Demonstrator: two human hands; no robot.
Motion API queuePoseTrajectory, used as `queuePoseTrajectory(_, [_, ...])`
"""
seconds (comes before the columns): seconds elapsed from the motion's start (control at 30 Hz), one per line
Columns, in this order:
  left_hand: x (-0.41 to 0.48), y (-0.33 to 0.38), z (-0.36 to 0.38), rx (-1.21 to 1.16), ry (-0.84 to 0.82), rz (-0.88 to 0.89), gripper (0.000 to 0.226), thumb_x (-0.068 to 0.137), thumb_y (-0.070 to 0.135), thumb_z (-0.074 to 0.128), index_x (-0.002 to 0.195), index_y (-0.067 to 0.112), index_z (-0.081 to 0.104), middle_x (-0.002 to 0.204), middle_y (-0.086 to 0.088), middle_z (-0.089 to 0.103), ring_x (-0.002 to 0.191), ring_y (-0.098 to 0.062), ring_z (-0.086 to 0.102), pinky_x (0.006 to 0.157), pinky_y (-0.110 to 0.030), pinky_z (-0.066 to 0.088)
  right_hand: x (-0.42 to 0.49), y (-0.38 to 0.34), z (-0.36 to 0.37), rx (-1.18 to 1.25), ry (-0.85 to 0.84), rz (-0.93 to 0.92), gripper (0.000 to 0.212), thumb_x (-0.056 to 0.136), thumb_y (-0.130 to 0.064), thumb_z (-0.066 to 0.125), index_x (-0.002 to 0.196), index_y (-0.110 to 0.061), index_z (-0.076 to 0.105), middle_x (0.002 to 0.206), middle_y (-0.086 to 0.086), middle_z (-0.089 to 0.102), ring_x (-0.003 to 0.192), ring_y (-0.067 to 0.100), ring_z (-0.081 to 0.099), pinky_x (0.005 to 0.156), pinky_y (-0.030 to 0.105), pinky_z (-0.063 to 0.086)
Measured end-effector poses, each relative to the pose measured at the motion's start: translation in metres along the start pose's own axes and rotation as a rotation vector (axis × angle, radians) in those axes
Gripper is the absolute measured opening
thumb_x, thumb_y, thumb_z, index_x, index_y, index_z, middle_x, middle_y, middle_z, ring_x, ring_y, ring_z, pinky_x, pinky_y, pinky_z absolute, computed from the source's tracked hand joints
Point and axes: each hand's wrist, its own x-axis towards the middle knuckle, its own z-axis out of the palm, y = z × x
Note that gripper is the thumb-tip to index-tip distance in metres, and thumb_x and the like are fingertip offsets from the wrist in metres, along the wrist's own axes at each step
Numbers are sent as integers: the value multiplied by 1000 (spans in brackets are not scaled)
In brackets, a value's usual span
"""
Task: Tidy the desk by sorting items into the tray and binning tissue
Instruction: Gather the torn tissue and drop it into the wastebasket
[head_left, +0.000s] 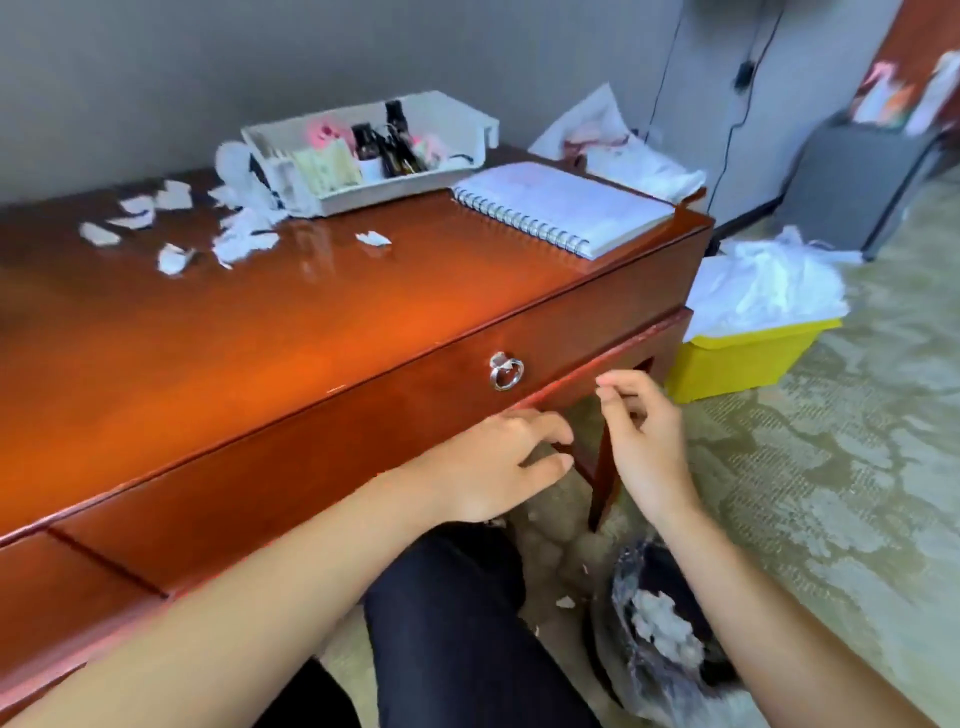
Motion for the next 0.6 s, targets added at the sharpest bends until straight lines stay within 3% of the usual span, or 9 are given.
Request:
queuePoseTrajectory(0.13, [-41,12,-58,-52,166,18,24,96,25,49,116,17,60,112,3,64,103,-11,57,87,-17,40,7,-66,17,-13,-83,-252,18,92,-9,53,95,-24,61,90,-11,62,80,-3,56,64,9,40])
queuePoseTrajectory(0.2, [-59,7,-81,-119,234,-29,20,96,25,49,109,18,63,105,2,67,100,-16,60,87,-24,44,13,-93,32,-43,-121,-355,16,91,-10,54,94,-23,62,89,-14,58,78,3,57,64,11,42])
queuePoseTrajectory(0.33, [-85,-20,-115,-154,379,-133,17,96,24,51,104,18,65,98,5,68,97,-15,61,92,-34,49,32,-124,70,-137,-184,-506,12,88,-14,55,94,-18,64,89,-12,57,72,9,54,65,30,48])
queuePoseTrajectory(0.4, [-95,-38,-127,-156,493,-200,16,95,21,52,102,17,65,100,5,67,97,-12,60,91,-29,47,44,-135,92,-256,-253,-511,14,88,-20,56,100,-20,62,101,-5,59,87,14,56,74,34,49])
queuePoseTrajectory(0.47, [-105,-59,-135,-90,567,-294,17,95,20,51,107,17,63,109,4,64,101,-10,57,91,-23,43,58,-144,115,-468,-357,-466,28,91,-27,54,118,-22,56,125,-1,52,114,22,48,91,36,43])
queuePoseTrajectory(0.53, [-116,-84,-140,13,596,-397,22,95,23,51,115,18,59,120,2,57,112,-11,52,95,-20,37,71,-155,137,-628,-467,-377,46,93,-34,50,137,-23,41,148,6,34,135,28,29,107,42,33])
queuePoseTrajectory(0.6, [-124,-108,-144,94,611,-490,29,94,26,52,123,19,53,128,0,51,120,-15,47,101,-23,35,81,-163,159,-706,-552,-288,55,96,-38,43,146,-24,26,158,12,14,144,35,12,114,47,20])
